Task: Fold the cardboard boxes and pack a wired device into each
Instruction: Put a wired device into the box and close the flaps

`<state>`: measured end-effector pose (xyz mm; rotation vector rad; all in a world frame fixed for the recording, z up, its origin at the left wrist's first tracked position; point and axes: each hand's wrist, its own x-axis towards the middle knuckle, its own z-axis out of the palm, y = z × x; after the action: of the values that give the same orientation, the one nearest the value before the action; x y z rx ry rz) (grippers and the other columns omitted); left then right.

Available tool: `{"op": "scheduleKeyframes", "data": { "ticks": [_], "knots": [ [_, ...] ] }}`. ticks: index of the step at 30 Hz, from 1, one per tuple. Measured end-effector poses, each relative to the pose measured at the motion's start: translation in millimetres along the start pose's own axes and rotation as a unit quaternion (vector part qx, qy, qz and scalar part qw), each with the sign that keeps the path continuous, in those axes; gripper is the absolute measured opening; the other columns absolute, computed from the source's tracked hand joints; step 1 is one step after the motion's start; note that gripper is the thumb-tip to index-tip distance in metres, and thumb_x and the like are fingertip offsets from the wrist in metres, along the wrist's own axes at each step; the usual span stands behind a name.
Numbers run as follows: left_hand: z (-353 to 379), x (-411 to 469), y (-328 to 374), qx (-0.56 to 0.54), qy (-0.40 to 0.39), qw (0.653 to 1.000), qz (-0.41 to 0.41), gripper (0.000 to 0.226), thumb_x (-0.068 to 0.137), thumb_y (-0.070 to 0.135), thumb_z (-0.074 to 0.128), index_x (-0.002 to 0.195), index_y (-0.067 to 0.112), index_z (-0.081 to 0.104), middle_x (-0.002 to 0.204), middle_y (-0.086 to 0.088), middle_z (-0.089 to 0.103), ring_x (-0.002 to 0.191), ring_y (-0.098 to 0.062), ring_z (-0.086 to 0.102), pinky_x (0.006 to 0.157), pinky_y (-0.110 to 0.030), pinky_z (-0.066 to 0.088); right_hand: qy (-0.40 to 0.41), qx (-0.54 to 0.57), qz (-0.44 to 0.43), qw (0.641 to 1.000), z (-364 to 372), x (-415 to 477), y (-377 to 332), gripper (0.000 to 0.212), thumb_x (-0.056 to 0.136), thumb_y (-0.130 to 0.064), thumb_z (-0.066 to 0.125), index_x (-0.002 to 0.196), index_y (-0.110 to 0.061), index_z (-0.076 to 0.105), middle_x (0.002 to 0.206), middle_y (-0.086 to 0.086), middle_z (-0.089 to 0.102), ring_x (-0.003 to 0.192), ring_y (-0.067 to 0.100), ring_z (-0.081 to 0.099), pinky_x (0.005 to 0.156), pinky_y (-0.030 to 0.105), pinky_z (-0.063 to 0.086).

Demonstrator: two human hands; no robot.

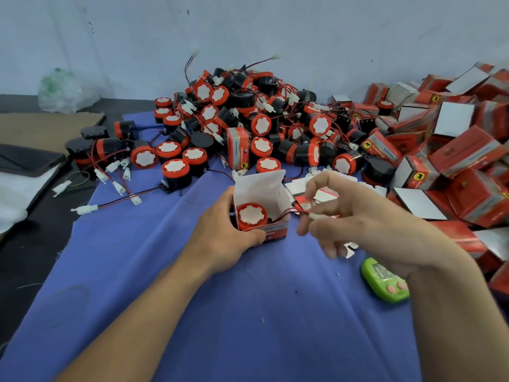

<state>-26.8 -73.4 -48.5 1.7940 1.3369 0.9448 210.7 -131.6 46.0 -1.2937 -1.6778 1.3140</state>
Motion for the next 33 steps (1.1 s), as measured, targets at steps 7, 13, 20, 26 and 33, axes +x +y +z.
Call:
{"op": "scheduleKeyframes", "data": {
  "ticks": [7,13,20,26,33],
  "knots": [
    [1.4,1.0,-1.1,0.019,-0.001,1.000,-0.009,0.074,0.068,0.030,0.091,0.111,0.067,0.044,0.101,0.039,0.065,0.096,0.019,0.059,0.066,-0.003,0.047,0.220,-0.019,-0.090,0.971,33.2,27.1,0.3,0.021,0.086,-0.030,0.074,0.090,-0.025,0.055,0.073,0.003,0.074,0.053,0.013,0.055,0.052,0.026,0.042],
    [2.7,1.9,-0.8,0.027,0.001,1.000,-0.011,0.079,0.069,0.029,0.092,0.124,0.060,0.045,0.106,0.030,0.067,0.096,0.011,0.064,0.077,-0.015,0.052,0.283,-0.139,-0.129,0.940,41.5,29.8,6.3,0.018,0.090,-0.025,0.071,0.073,-0.031,0.073,0.059,-0.009,0.064,0.050,0.005,0.051,0.046,0.014,0.037],
    [2.2,2.5,-0.4,0.024,-0.009,1.000,-0.011,0.075,0.070,0.029,0.092,0.116,0.064,0.044,0.101,0.037,0.065,0.096,0.016,0.061,0.066,-0.004,0.048,0.294,-0.115,-0.138,0.939,48.5,30.3,5.9,0.014,0.097,-0.018,0.051,0.098,-0.032,0.052,0.068,0.006,0.068,0.053,0.020,0.055,0.047,0.040,0.043],
    [-0.1,2.7,1.3,0.019,-0.017,1.000,-0.006,0.074,0.067,0.028,0.093,0.118,0.059,0.049,0.103,0.039,0.065,0.094,0.013,0.063,0.068,-0.006,0.050,0.277,-0.174,-0.088,0.941,53.3,36.4,9.6,0.015,0.093,-0.022,0.072,0.085,-0.031,0.065,0.066,-0.011,0.071,0.059,0.004,0.063,0.055,0.018,0.049],
    [0.6,3.6,0.8,0.011,-0.019,1.000,-0.008,0.076,0.063,0.033,0.090,0.126,0.054,0.052,0.107,0.037,0.067,0.096,0.012,0.064,0.077,-0.015,0.052,0.240,-0.496,-0.066,0.832,59.7,35.2,-3.3,0.023,0.092,-0.010,0.064,0.106,-0.024,0.076,0.096,0.003,0.074,0.084,0.026,0.065,0.072,0.036,0.053]
  ]
}}
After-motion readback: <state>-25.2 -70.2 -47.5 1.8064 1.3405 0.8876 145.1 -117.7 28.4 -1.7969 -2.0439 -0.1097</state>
